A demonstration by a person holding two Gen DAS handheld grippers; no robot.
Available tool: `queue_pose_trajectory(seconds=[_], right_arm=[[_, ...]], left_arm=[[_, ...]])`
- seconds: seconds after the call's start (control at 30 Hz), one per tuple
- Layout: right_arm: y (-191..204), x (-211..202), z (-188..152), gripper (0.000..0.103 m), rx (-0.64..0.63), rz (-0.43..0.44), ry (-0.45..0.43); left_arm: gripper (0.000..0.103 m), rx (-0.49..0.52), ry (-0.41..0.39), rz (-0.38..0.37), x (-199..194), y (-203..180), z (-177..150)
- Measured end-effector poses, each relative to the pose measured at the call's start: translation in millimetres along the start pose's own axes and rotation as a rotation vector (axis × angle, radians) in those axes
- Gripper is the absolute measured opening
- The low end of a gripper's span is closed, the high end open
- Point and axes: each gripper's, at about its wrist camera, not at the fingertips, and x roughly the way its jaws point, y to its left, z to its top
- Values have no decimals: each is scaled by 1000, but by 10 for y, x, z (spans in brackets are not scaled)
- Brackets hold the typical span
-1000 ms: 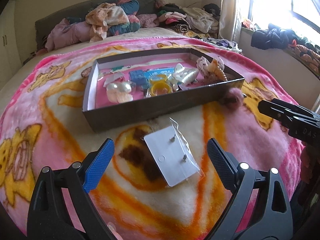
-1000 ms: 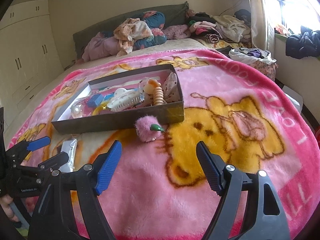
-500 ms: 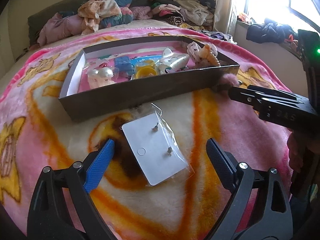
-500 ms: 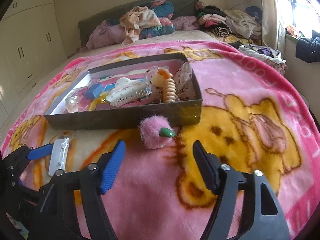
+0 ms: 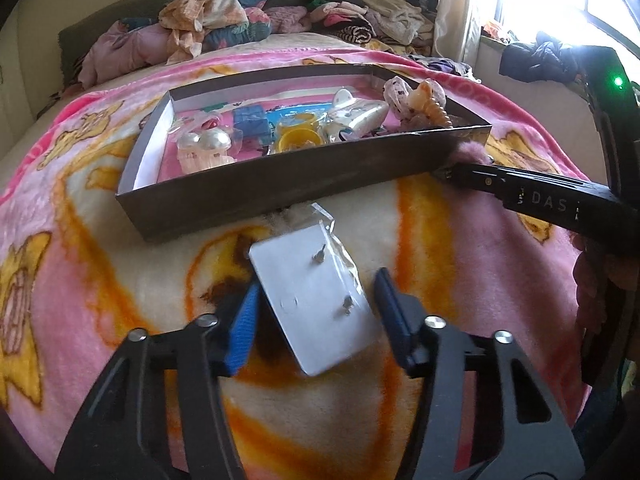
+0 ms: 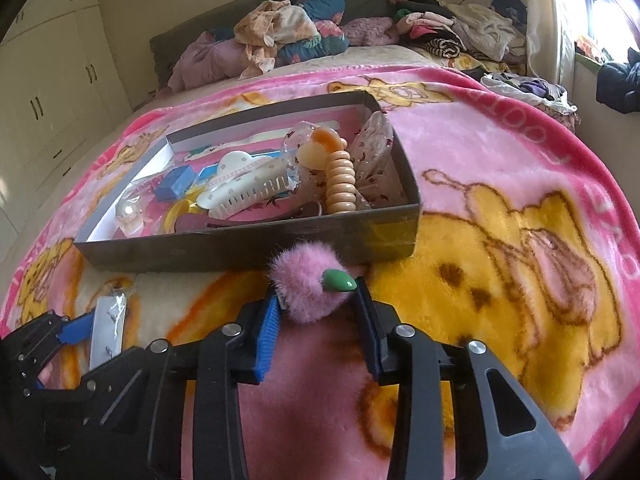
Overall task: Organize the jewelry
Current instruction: 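Grasp white earring card with left tool while right tool grasps pink pompom tie, then drop the earring card into the box from left tool while right tool drops pompom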
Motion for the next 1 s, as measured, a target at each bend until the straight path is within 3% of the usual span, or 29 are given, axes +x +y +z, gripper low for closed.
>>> queue_pose_trajectory(seconds=[0.03, 0.27, 0.57, 1.0], right_arm=[[-20, -17, -4, 24, 10, 12, 0], [25, -158, -51, 24, 11, 31, -16], [175, -448, -95, 24, 3, 86, -55], [474, -618, -10, 24, -39, 135, -91]], left_arm=[[40, 0, 0, -3, -5, 7, 1], [29, -14, -2, -24, -63, 61, 12], [29, -38, -25, -65, -236, 135, 67], [29, -83, -103, -24, -424, 389, 291]])
